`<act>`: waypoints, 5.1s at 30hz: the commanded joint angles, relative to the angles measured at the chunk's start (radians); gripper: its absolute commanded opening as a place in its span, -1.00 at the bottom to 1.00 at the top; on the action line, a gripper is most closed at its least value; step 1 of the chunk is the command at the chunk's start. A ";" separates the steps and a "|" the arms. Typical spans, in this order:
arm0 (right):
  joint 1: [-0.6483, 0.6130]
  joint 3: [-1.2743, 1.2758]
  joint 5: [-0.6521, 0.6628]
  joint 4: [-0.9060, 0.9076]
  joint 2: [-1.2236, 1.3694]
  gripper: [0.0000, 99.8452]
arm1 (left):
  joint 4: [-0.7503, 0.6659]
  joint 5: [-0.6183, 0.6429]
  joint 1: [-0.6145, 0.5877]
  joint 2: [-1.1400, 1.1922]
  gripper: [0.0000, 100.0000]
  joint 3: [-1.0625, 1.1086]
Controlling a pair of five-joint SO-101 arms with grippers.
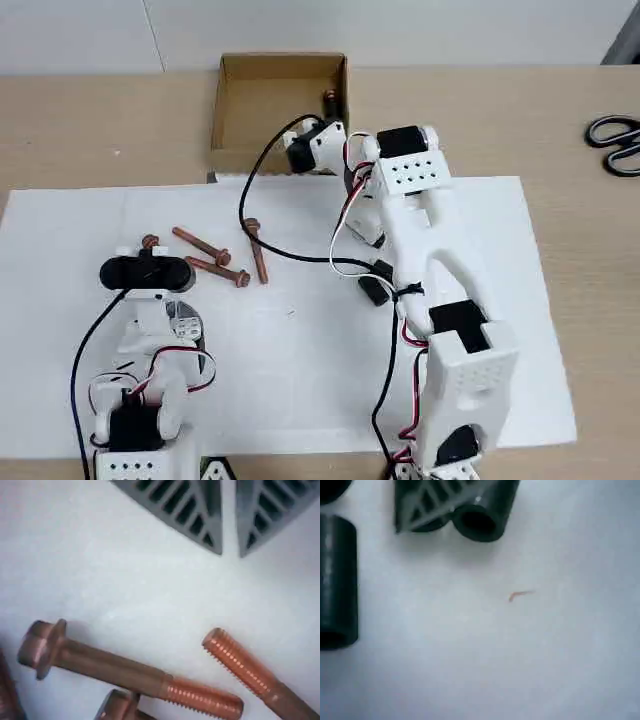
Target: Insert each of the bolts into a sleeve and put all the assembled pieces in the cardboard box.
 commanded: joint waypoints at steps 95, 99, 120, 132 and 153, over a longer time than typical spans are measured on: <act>0.438 0.772 -0.588 0.107 -0.762 -0.99 | 0.354 0.299 0.135 1.125 -0.97 -1.308; 0.461 0.790 -0.588 0.108 -0.792 -0.99 | 0.440 0.393 0.235 1.350 -0.97 -1.483; 0.464 0.916 -0.588 0.025 -0.909 -0.99 | 0.252 0.414 0.258 1.797 -0.62 -1.563; 0.464 0.916 -0.588 0.021 -0.906 -0.99 | 0.144 0.414 0.247 1.941 -0.61 -1.564; 0.464 0.921 -0.588 0.021 -0.906 -0.99 | 0.087 0.414 0.222 1.989 -0.61 -1.560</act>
